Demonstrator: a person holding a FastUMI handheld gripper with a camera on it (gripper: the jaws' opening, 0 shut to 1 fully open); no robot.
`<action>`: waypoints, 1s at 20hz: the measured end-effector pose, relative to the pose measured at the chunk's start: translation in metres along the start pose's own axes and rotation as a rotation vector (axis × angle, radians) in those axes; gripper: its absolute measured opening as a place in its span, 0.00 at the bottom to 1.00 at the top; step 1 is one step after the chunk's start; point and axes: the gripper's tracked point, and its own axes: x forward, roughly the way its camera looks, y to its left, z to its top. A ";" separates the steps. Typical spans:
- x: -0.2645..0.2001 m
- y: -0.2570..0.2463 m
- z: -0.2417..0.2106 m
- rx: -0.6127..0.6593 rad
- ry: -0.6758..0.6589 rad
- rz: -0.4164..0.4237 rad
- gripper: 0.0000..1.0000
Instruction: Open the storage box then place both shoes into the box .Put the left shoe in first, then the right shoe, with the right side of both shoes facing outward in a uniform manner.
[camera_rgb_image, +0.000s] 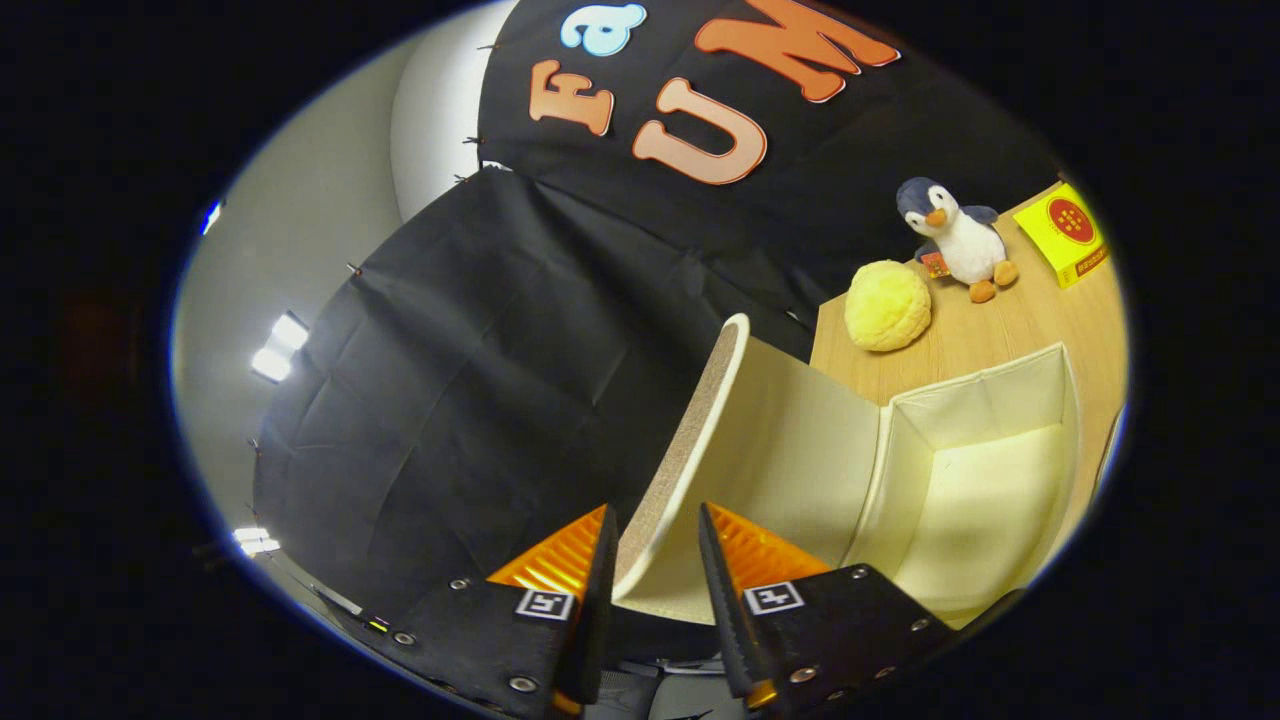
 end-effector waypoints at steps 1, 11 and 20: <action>-0.002 -0.004 0.000 -0.014 -0.005 -0.021 0.69; -0.075 -0.095 0.020 -0.155 -0.132 -0.312 0.98; -0.188 -0.211 0.040 -0.206 -0.246 -0.663 0.98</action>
